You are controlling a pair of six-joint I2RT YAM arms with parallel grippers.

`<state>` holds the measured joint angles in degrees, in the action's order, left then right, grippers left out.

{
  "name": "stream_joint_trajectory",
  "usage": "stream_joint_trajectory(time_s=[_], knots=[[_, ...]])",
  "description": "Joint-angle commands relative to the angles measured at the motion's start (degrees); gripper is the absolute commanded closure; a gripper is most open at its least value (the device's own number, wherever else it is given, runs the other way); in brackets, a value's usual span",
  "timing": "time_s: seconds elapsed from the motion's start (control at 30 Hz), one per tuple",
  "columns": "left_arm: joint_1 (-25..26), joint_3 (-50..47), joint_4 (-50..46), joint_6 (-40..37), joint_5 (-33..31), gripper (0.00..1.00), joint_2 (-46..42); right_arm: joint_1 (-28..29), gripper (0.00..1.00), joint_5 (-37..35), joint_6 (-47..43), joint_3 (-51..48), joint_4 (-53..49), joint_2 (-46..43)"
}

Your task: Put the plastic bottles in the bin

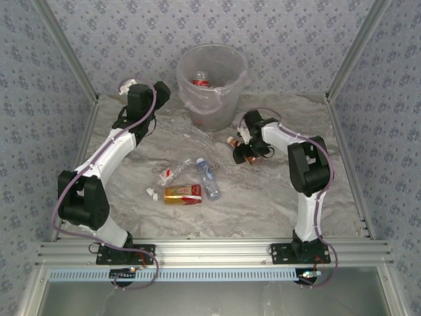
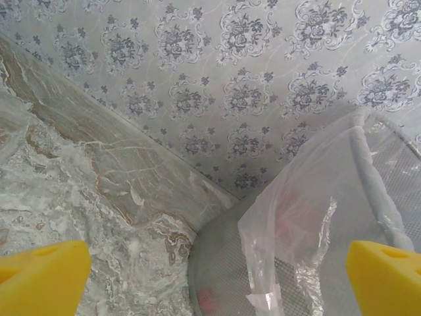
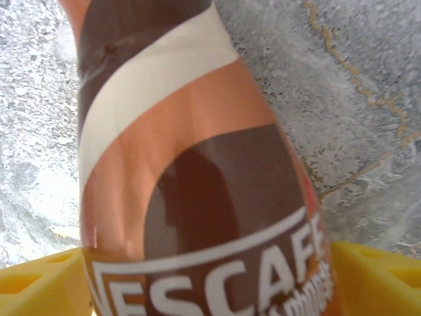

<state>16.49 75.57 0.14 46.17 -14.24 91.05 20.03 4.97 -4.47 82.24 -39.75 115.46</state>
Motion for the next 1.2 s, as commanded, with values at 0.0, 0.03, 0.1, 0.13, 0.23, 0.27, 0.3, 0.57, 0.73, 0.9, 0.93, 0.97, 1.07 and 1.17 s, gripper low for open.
stream_joint_trajectory(time_s=[0.0,0.03,0.1,0.13,0.23,0.27,0.3,0.57,0.73,0.9,0.93,0.97,1.07,1.17], knots=[[-0.1,-0.1,0.8,-0.2,-1.5,0.0,-1.8,0.9,0.13,-4.6,2.7,-0.1,-0.5,0.4],[-0.2,-0.2,0.6,0.1,-1.7,0.0,-1.9,1.3,0.14,-5.1,2.9,-0.5,0.0,0.2],[-0.3,-0.9,1.0,1.1,-2.2,0.01,-2.1,1.4,0.15,-5.3,3.5,-1.2,0.6,0.1],[-0.3,-1.3,1.2,1.6,-2.7,0.0,-2.3,1.5,0.17,-5.1,3.6,-1.4,0.8,0.2],[-0.4,-1.8,2.0,2.1,-2.5,0.01,-2.3,1.6,0.21,-5.9,4.0,-2.0,0.8,0.1],[-0.5,-1.8,2.0,2.2,-2.2,0.01,-2.3,1.6,0.23,-6.5,4.4,-2.2,0.8,-0.2],[-0.6,-1.7,2.0,2.3,-1.7,0.01,-2.2,1.7,0.25,-7.1,4.5,-2.4,0.9,-0.8],[-2.8,-1.7,2.5,6.7,3.7,0.01,-1.2,1.8,0.41,-8.9,6.1,-6.3,5.0,-6.5],[-4.3,-2.0,3.5,10.1,6.3,0.01,-0.8,1.6,0.44,-9.1,7.5,-8.0,6.8,-9.5],[-4.5,-2.1,2.8,10.5,6.6,0.01,-0.7,1.3,0.48,-9.5,9.3,-10.8,9.3,-14.0],[-4.5,-2.2,2.7,10.5,7.0,0.01,-0.7,1.3,0.49,-9.8,9.9,-11.7,10.3,-14.8],[-4.7,-2.4,2.7,10.9,7.4,0.01,-0.8,1.5,0.49,-9.9,10.4,-12.5,11.3,-15.8],[-5.2,-2.9,3.5,12.7,9.4,0.01,-0.8,1.5,0.5,-10.6,12.5,-15.2,14.0,-18.3],[-5.2,-2.9,3.1,13.5,10.0,0.0,-0.9,1.5,0.5,-11.1,15.0,-17.5,17.0,-21.3]])
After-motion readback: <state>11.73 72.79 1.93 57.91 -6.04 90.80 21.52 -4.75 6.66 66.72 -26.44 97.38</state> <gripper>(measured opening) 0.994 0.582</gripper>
